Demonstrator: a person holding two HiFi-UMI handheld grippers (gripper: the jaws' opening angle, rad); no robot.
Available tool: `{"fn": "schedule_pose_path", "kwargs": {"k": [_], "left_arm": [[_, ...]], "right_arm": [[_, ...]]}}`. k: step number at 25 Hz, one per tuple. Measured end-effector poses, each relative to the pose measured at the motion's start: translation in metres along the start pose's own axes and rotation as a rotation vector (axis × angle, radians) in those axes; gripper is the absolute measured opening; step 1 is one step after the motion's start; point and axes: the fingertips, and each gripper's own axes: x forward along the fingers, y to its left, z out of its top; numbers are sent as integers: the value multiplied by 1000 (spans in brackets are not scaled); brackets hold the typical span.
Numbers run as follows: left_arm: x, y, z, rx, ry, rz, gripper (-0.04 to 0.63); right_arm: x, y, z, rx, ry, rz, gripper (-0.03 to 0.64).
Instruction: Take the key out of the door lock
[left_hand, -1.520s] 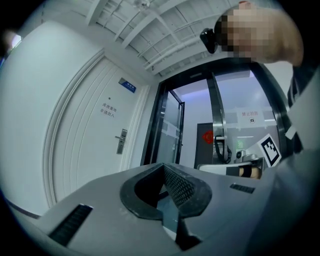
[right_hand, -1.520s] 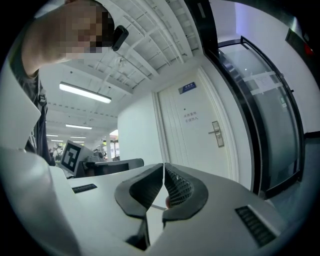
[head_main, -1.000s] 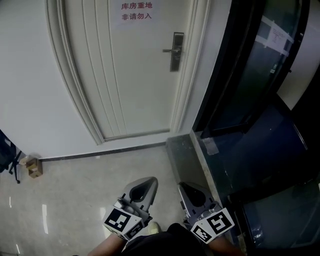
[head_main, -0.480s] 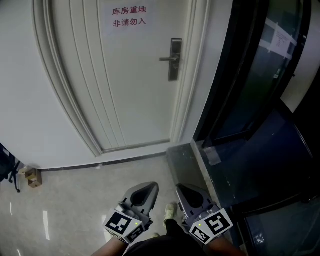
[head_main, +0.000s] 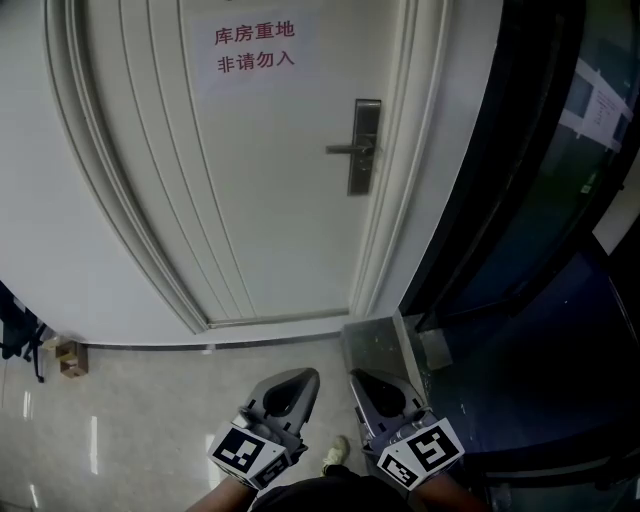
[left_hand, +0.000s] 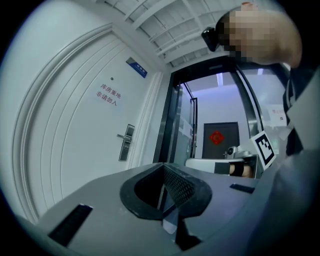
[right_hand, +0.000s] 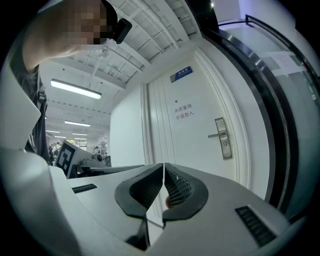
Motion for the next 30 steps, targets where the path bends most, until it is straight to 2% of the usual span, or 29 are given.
{"fn": "schedule_pose_path", "kwargs": {"k": [7,17,23,28,30], "left_arm": [[81,21,8,20,-18,29,5],[145,62,9,25,-7,45,5],[192,95,13,8,0,6,5],[236,135,24,23,-24,-42,5],[253,152,25,21,-3,-48,5]], "right_arm": [[31,-80,12,-5,-3,26,17],[64,-140,10,22,7,-4,17],[104,-178,9,20,10,-48,16],[149,-214,15,13,7,-88,17],[168,-227,15,11,7,-105,16]]}}
